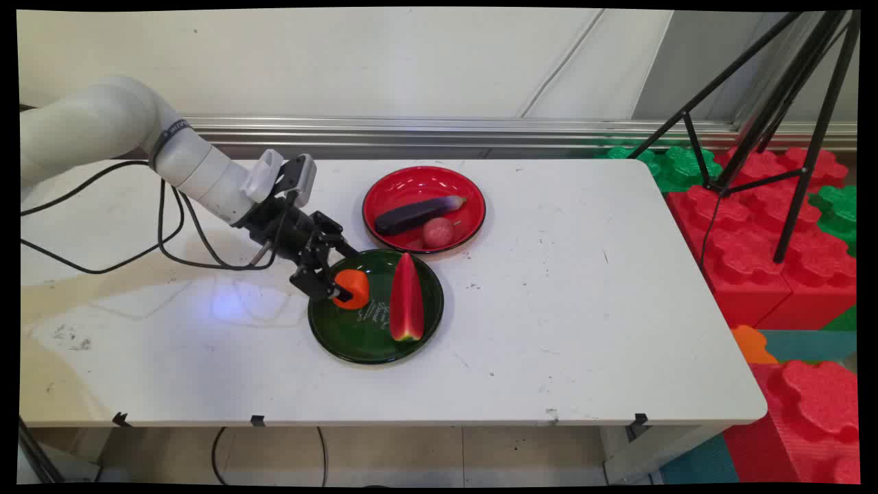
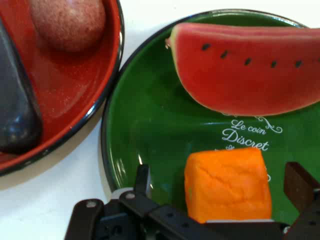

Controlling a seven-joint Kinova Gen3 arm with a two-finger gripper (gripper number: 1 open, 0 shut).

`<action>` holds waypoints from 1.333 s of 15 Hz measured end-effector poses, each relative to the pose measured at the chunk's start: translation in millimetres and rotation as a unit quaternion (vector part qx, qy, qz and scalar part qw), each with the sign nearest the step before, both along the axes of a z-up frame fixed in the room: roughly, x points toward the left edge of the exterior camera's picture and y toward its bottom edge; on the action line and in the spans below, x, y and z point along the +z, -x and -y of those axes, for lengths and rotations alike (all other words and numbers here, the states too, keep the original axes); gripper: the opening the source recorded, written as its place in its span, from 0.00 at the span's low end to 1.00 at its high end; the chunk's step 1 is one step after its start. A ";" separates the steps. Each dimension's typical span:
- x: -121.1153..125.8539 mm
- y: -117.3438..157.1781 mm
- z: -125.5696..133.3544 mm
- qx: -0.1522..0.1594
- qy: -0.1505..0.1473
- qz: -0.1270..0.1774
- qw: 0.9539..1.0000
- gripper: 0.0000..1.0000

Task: Pick up the eggplant from the red plate

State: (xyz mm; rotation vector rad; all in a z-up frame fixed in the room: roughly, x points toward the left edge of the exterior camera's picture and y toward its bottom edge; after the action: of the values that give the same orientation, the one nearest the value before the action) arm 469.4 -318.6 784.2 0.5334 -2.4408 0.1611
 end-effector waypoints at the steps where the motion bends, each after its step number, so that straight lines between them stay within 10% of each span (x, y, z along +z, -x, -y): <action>1: 2.5 -0.6 -0.1 0.001 0.002 -0.002 1.000 1.00; 20: 103.6 -59.7 -45.3 0.037 0.042 -0.043 0.998 1.00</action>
State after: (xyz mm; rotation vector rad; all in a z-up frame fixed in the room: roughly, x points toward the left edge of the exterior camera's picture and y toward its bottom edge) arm 529.2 -273.4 887.8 0.5813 -2.3214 0.2652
